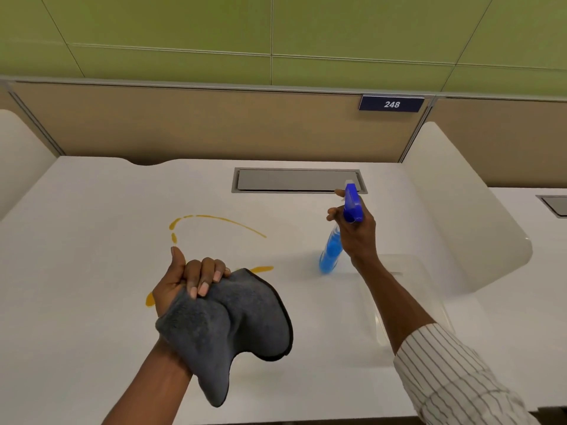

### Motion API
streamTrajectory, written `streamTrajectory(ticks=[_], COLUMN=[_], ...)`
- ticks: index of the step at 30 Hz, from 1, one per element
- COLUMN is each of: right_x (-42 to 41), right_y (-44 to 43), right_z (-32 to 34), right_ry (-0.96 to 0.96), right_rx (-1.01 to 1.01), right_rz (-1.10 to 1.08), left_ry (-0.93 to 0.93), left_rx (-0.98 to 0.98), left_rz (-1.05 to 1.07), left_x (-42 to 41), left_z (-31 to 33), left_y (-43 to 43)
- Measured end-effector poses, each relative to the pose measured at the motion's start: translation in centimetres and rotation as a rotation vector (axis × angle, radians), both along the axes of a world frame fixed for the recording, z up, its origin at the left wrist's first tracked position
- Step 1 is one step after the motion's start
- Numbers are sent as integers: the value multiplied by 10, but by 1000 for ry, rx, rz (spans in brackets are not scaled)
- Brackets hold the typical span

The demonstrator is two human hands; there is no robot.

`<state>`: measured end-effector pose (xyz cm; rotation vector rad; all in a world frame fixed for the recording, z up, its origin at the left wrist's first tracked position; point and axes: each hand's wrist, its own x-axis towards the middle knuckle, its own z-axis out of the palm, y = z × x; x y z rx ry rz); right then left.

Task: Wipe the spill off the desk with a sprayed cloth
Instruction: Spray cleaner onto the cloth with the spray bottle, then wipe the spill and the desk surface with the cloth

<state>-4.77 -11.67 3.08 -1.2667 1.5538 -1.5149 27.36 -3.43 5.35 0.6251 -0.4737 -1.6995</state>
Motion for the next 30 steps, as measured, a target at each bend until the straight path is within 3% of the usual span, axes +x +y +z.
streamTrajectory(ticks=[16, 22, 24, 28, 30], right_x=[12, 63, 98, 153, 167], right_y=[-1, 77, 109, 147, 155], right_z=[-17, -18, -9, -4, -10], right_ry=[40, 72, -41, -200, -339], right_rx=[211, 271, 298, 465, 527], right_rz=[-176, -483, -409, 109, 268], left_ry=[38, 106, 130, 186, 207], left_rx=[-2, -17, -36, -42, -31], left_rz=[-15, -87, -141, -244, -299], left_x=[1, 6, 7, 11, 15], left_z=[-2, -5, -11, -19, -23], left_y=[-6, -9, -9, -9, -9])
